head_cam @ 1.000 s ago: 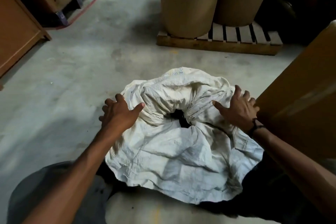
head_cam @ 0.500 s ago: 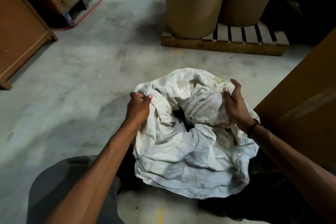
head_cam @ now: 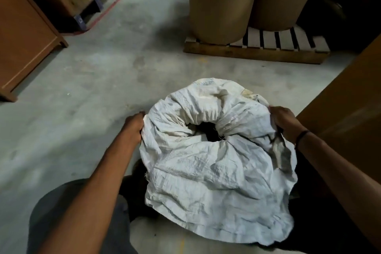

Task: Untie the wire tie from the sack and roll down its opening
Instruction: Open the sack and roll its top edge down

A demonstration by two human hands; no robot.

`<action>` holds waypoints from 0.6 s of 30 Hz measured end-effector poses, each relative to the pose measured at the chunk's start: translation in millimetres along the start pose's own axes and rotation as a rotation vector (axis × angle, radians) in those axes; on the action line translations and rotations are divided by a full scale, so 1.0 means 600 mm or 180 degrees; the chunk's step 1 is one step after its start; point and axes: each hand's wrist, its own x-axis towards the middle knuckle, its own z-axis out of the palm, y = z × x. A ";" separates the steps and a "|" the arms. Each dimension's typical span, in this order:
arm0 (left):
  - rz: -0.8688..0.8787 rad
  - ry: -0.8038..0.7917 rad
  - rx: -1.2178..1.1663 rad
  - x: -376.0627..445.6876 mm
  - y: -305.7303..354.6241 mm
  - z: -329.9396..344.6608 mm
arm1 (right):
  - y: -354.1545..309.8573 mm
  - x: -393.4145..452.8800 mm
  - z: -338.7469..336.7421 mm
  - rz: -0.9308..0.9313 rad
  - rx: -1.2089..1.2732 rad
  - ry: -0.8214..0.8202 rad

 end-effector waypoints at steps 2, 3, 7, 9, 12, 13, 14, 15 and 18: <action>0.0233 0.0152 0.0197 -0.011 -0.010 -0.002 | 0.000 -0.025 0.004 -0.0439 -0.0400 -0.0070; 0.0282 0.0144 0.0333 -0.020 -0.014 -0.003 | 0.001 -0.038 0.004 -0.0541 -0.0649 -0.0090; 0.0212 0.0095 0.0673 -0.043 -0.044 -0.014 | 0.006 -0.093 0.003 -0.0913 -0.1469 0.0030; 0.0126 0.0282 0.0937 -0.072 -0.063 -0.017 | 0.016 -0.120 0.006 -0.1032 -0.1806 0.0240; -0.0010 0.0615 0.1199 -0.128 -0.100 -0.016 | 0.044 -0.166 0.020 -0.0922 -0.2029 0.0574; -0.0091 0.0640 0.1150 -0.143 -0.117 -0.013 | 0.053 -0.186 0.026 -0.0856 -0.2080 0.0573; -0.0234 0.0589 0.1031 -0.156 -0.137 -0.009 | 0.065 -0.200 0.032 -0.0783 -0.2056 0.0505; -0.0358 0.0535 0.0884 -0.166 -0.157 -0.007 | 0.076 -0.213 0.038 -0.0697 -0.2011 0.0390; -0.0554 0.0382 0.0372 -0.182 -0.210 0.013 | 0.113 -0.222 0.059 -0.0718 -0.1916 0.0054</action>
